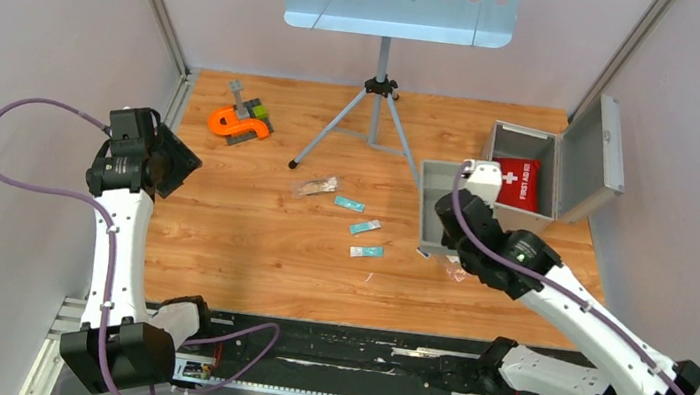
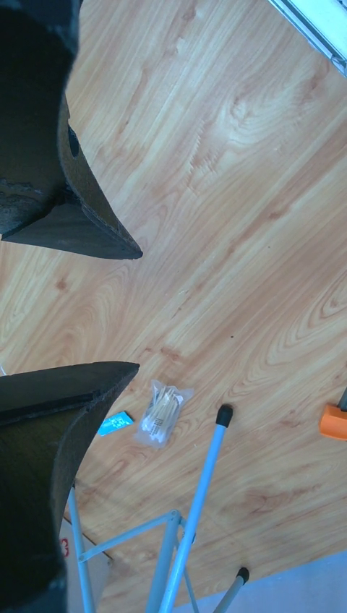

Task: Organize the medicine kit
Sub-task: Place the medicine box compartment inside the medicine box.

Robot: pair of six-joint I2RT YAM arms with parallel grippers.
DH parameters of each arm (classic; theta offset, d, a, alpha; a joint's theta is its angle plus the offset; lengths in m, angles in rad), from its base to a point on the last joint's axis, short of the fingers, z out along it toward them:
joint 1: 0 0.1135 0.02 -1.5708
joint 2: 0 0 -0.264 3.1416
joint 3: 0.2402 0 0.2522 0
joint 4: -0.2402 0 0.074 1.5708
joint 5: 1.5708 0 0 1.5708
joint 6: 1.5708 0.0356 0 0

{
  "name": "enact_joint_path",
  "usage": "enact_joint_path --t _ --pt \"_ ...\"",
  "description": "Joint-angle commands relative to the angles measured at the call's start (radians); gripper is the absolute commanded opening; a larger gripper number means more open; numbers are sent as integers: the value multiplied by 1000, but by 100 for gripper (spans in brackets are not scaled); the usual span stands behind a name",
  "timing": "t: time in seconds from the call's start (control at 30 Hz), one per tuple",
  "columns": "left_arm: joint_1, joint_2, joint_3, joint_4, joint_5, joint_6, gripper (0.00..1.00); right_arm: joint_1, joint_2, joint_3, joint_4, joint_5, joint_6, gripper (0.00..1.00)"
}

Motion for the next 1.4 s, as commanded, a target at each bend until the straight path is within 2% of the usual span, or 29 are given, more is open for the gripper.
enact_joint_path --t 0.0,0.13,0.27,0.37,0.47,0.63,0.93,1.17,1.37 --pt "11 0 -6 36 16 -7 62 -96 -84 16 27 143 -29 0" --pt "11 9 -17 51 38 -14 62 -226 -128 -35 207 140 -172 0" --pt "12 12 -22 57 51 -15 62 -364 -150 -145 541 68 -358 0" --pt "11 9 -23 55 57 -11 62 -521 -113 -203 714 -69 -438 0" --pt "11 2 -27 55 67 -15 62 -676 -53 -224 816 -210 -473 0" --pt "11 -3 -41 60 71 -21 62 -825 20 -279 1031 -407 -594 0" --pt "10 -2 -43 56 69 -17 62 -982 151 -267 1103 -686 -655 0" --pt "11 -5 -49 54 68 -17 62 -990 246 -236 1139 -704 -639 0" --pt "11 -11 -50 50 67 -14 62 -990 317 -211 1155 -636 -583 0"
